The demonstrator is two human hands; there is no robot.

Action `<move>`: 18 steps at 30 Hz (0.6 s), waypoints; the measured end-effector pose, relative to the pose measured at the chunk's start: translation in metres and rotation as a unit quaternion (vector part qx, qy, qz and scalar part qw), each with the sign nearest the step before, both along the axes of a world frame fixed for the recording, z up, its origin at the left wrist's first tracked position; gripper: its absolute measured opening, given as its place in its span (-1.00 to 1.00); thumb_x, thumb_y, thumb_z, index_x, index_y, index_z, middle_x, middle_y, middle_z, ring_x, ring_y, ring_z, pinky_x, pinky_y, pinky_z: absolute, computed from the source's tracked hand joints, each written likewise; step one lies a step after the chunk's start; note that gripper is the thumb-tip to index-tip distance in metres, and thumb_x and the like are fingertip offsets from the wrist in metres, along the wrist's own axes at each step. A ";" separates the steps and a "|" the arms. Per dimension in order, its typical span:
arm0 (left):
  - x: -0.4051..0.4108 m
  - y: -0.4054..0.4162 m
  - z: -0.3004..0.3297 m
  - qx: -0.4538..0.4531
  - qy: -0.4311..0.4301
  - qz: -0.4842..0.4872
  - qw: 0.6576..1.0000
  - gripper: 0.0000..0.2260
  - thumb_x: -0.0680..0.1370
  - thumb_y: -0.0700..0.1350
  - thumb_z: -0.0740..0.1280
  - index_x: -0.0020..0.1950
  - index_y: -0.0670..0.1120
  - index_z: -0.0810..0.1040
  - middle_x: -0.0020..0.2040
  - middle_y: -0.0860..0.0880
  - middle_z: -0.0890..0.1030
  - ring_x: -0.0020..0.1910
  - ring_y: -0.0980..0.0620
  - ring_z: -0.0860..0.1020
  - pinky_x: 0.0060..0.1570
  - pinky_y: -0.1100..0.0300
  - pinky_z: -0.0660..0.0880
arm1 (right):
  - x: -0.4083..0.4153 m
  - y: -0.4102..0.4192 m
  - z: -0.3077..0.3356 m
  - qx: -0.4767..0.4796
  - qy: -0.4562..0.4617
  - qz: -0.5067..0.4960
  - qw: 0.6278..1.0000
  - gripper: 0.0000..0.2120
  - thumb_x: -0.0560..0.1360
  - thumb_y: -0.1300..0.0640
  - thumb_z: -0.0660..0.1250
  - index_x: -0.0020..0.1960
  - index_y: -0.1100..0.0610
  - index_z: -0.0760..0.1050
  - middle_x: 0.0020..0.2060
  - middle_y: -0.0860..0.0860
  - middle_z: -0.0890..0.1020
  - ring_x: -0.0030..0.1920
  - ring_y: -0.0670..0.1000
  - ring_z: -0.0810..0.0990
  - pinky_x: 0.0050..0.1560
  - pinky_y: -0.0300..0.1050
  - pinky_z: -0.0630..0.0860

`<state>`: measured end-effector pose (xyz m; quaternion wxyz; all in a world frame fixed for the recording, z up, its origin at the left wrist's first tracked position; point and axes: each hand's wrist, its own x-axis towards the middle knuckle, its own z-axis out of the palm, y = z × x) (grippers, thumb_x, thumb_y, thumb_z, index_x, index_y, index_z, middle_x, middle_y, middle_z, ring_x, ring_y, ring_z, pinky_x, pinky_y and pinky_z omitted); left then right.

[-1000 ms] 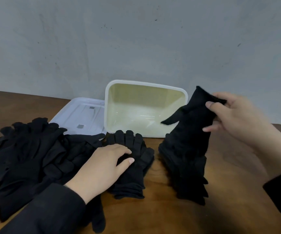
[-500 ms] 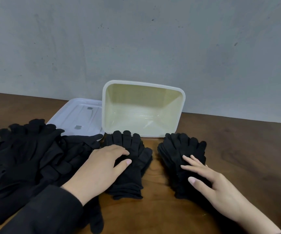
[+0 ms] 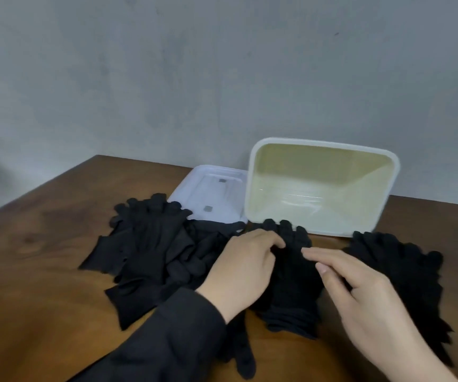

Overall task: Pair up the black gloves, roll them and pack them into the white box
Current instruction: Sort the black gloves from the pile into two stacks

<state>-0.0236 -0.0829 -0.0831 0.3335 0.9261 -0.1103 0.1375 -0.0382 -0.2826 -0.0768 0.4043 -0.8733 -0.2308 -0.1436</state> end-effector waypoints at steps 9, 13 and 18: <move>-0.006 0.060 0.032 0.048 -0.029 0.184 0.981 -0.83 0.58 0.10 0.26 -0.11 0.05 0.53 -0.18 0.07 0.57 -0.18 0.09 0.53 -0.09 0.06 0.54 | 0.006 0.016 -0.037 -0.005 0.058 0.026 0.998 -0.78 0.48 0.04 0.31 0.04 -0.18 0.66 0.11 -0.40 0.61 0.21 -0.37 0.52 0.26 -0.52 0.32; -0.017 0.113 0.041 0.125 0.089 0.320 0.935 -0.66 0.49 0.28 0.32 -0.24 0.03 0.43 -0.29 0.07 0.56 -0.28 0.07 0.52 -0.25 0.11 0.49 | 0.008 0.019 -0.036 0.004 0.067 0.016 0.998 -0.79 0.51 0.13 0.38 0.00 -0.18 0.66 0.09 -0.41 0.61 0.20 -0.39 0.51 0.18 -0.58 0.30; -0.019 0.134 0.028 0.165 0.187 0.317 0.915 -0.72 0.47 0.25 0.36 -0.21 0.06 0.51 -0.28 0.10 0.57 -0.26 0.11 0.51 -0.24 0.15 0.47 | 0.007 0.019 -0.034 0.001 0.087 0.015 0.996 -0.78 0.53 0.13 0.38 0.00 -0.20 0.65 0.09 -0.47 0.57 0.20 -0.47 0.44 0.10 -0.63 0.26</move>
